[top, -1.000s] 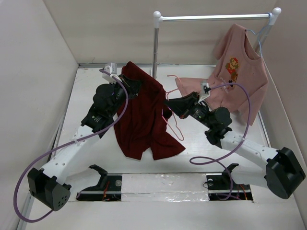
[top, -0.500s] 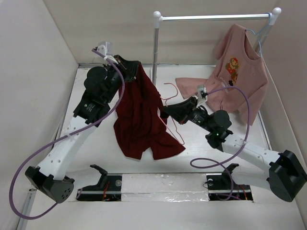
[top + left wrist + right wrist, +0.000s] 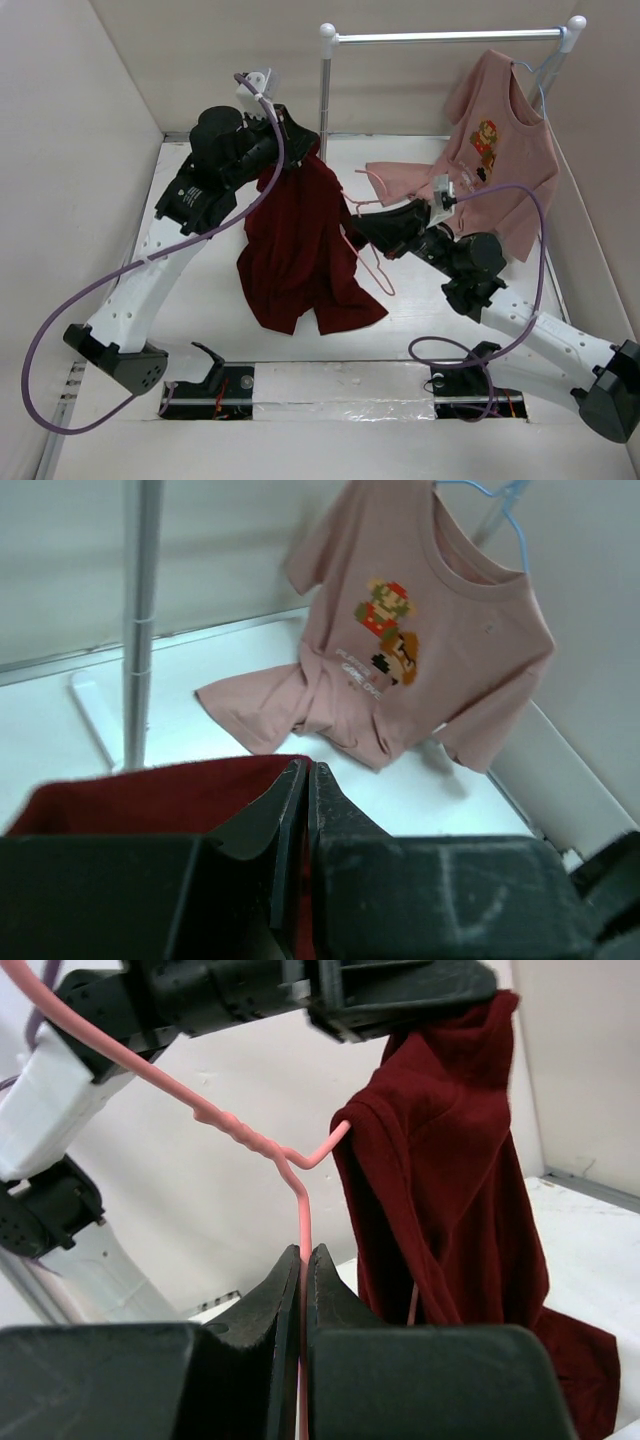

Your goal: Place the t-shirt on the hanger

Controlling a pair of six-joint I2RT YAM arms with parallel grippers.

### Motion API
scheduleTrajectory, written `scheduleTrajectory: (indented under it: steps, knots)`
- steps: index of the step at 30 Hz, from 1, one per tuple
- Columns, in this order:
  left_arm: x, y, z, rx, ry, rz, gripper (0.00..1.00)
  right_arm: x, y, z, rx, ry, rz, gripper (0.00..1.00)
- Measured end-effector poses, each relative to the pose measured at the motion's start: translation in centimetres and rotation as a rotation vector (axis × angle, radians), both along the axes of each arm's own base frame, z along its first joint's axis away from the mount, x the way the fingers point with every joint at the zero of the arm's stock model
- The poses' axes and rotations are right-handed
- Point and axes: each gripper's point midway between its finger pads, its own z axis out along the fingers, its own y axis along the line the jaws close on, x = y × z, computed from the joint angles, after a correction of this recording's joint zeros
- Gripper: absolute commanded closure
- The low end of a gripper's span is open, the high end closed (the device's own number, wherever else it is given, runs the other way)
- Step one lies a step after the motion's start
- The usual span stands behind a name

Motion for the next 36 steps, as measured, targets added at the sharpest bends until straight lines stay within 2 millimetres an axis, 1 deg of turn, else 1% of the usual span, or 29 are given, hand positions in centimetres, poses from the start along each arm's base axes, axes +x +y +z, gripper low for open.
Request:
scheduleTrajectory:
  steps: [2,5,7,10,12,14,17,21,24,28,30,32,34,36]
  knots:
    - [-0.8,-0.4,0.2,0.001,-0.007,-0.033,1.00,0.5,0.1,0.0,0.002,0.008,-0.014,1.00]
    - [-2.0,0.3,0.2,-0.007,-0.020,-0.036,1.00,1.6,0.7,-0.6,-0.003,0.028,-0.027,1.00]
    - [-3.1,1.2,0.5,-0.022,-0.036,-0.025,1.00,2.3,1.1,-1.4,-0.010,0.053,-0.036,1.00]
    - [-4.8,2.6,1.7,-0.056,-0.076,-0.010,1.00,3.3,1.6,-2.3,-0.021,0.081,-0.055,1.00]
    - [-5.6,3.5,2.8,-0.081,-0.111,0.012,1.00,3.7,1.6,-2.5,-0.020,0.088,-0.067,1.00]
    - [-6.2,4.6,3.2,-0.098,-0.131,0.047,1.00,3.9,1.5,-2.5,-0.014,0.091,-0.080,1.00]
    - [-6.2,5.8,3.1,-0.105,-0.136,0.108,1.00,3.8,1.1,-1.9,-0.001,0.084,-0.091,1.00]
    - [-5.3,6.2,2.7,-0.098,-0.127,0.154,1.00,3.1,1.0,-1.0,0.013,0.065,-0.081,1.00]
    - [-4.4,6.2,2.0,-0.085,-0.109,0.178,1.00,1.7,0.7,0.1,0.029,0.040,-0.064,1.00]
    - [-3.6,6.6,1.6,-0.077,-0.099,0.223,1.00,-0.6,-0.4,2.3,0.073,-0.015,-0.041,1.00]
    - [-3.5,6.8,1.7,-0.081,-0.099,0.235,1.00,-1.0,-0.6,2.8,0.082,-0.034,-0.037,1.00]
    - [-3.5,6.9,1.9,-0.090,-0.103,0.247,1.00,-0.6,0.3,2.7,0.066,-0.040,-0.023,1.00]
    - [-3.4,7.1,2.0,-0.094,-0.104,0.258,1.00,0.3,1.7,2.8,0.056,-0.044,-0.004,1.00]
    - [-3.3,7.2,2.2,-0.096,-0.106,0.265,1.00,1.3,3.0,1.5,0.028,-0.021,0.010,1.00]
